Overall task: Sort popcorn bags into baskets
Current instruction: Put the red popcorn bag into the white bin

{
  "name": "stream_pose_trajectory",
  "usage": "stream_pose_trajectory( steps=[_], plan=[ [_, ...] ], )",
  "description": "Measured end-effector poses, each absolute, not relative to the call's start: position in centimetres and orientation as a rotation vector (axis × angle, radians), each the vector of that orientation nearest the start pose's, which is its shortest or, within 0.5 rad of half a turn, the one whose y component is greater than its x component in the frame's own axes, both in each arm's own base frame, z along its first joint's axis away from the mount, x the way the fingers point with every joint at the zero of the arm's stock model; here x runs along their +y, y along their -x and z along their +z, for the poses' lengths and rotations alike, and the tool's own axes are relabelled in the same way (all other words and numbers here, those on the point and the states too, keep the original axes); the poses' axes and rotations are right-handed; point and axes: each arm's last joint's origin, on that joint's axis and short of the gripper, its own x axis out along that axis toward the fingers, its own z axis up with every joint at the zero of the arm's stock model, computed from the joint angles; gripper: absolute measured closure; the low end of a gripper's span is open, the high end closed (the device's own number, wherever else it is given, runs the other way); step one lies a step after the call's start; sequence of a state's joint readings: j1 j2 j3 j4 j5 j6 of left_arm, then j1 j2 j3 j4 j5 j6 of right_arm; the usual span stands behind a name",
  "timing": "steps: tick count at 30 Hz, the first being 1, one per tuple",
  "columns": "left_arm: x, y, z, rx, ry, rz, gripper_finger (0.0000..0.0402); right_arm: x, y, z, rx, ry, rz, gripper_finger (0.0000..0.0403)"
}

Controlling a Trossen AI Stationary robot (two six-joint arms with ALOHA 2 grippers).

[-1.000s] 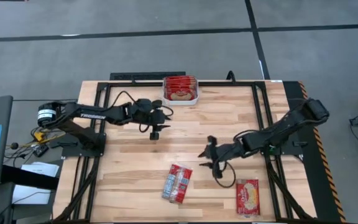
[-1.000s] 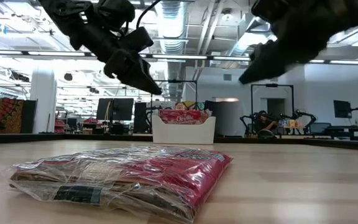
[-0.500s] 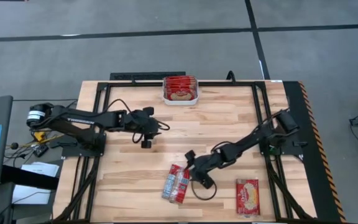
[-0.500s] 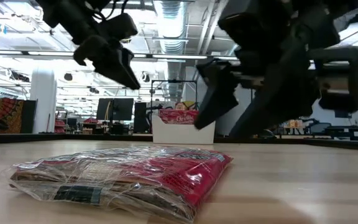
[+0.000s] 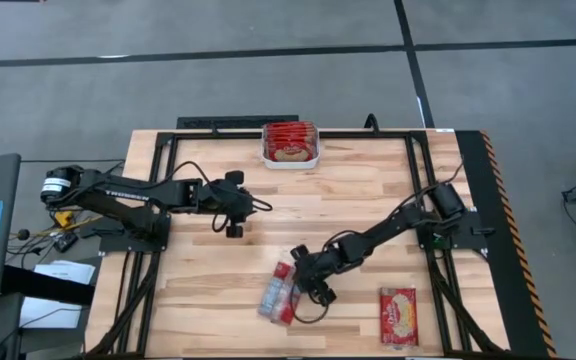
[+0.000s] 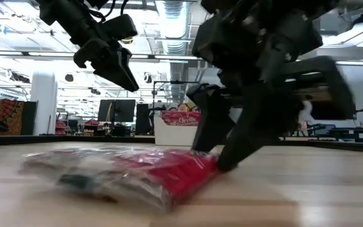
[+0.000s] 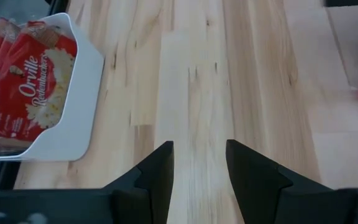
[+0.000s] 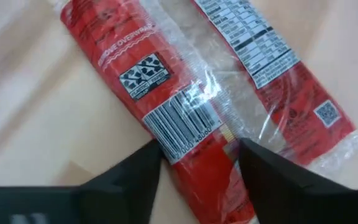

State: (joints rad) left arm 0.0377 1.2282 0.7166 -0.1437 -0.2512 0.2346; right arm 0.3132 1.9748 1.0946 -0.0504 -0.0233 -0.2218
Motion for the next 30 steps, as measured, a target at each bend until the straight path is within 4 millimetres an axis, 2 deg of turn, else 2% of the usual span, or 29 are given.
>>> stream_pose_trajectory(
  steps=[2,6,8,14,19,22,26,30],
  plan=[
    [1.7,-25.0,22.6,0.685,-0.301,0.199,0.0264,10.8,-36.5,11.7,0.936,0.303,0.373,0.0214],
    [1.7,-25.0,22.6,0.685,-0.300,0.199,0.0264,8.7,-36.3,11.5,1.037,0.231,0.311,0.0351],
    [1.7,-25.0,22.6,0.687,-0.300,0.198,0.0264,8.1,-36.3,11.4,1.059,0.172,0.328,0.0384],
    [1.6,-24.9,22.5,0.695,-0.296,0.177,0.0264,6.3,-36.1,13.6,1.033,-0.080,0.383,0.0390],
    [1.4,-24.9,22.4,0.708,-0.318,0.144,0.0264,3.4,-35.4,17.2,0.978,-0.293,0.408,0.0393],
    [0.9,-24.9,22.5,0.697,-0.332,0.113,0.0264,1.4,-34.7,18.7,0.922,-0.407,0.427,0.0394],
    [0.0,-25.2,22.7,0.658,-0.365,0.065,0.0264,-1.1,-34.0,19.1,0.888,-0.566,0.460,0.0398],
    [-0.6,-25.5,23.2,0.599,-0.380,0.048,0.0253,-3.7,-33.6,18.3,0.849,-0.745,0.452,0.0389]
  ],
)
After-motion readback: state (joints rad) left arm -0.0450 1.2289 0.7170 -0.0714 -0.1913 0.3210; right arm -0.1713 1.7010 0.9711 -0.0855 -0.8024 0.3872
